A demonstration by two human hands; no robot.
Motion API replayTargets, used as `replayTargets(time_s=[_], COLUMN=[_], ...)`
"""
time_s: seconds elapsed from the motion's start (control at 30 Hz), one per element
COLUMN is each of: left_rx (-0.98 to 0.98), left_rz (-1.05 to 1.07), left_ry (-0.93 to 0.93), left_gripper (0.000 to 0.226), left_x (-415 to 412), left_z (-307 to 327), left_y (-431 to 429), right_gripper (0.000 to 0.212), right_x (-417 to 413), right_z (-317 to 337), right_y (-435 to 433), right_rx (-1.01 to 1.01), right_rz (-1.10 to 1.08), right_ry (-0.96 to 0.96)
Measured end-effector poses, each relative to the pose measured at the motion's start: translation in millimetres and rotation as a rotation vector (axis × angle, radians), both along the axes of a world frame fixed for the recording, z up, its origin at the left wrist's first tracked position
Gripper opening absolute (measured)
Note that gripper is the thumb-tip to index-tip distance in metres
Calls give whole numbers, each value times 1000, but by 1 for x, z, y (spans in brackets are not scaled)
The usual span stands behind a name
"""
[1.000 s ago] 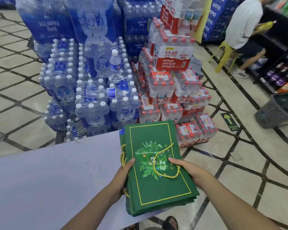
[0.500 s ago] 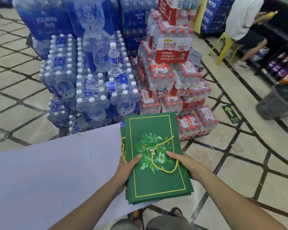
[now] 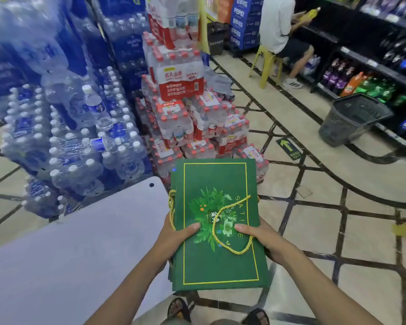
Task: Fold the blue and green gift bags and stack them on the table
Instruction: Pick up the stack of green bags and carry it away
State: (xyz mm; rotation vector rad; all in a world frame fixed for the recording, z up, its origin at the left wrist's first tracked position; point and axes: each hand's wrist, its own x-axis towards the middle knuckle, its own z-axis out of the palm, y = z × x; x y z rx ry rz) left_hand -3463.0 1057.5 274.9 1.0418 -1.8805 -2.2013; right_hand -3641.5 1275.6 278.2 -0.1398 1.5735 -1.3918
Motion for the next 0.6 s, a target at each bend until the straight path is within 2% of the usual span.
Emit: replayTargets(time_s=[0.2,0.3,0.47,0.6], left_rx=[-41,-77,-55,-79], left_rz=[-126,-231,-443,-579], left_ry=[-27,-15,-32,-67], left_gripper=[95,86,72,84], left_x=[-86,-139,-214,-277], left_z=[-1,4,11,10], left_y=[88,147,235,301], right_gripper=[89,91,79,89], right_x=[-50,-71,-89,-102], right_z=[-3,-4,-6,-11], right_y=[120,189,290,360], right_rx=[6,2,-14,-18], right_rz=[-139,-278,-491,-668], right_ry=[32,28,16,15])
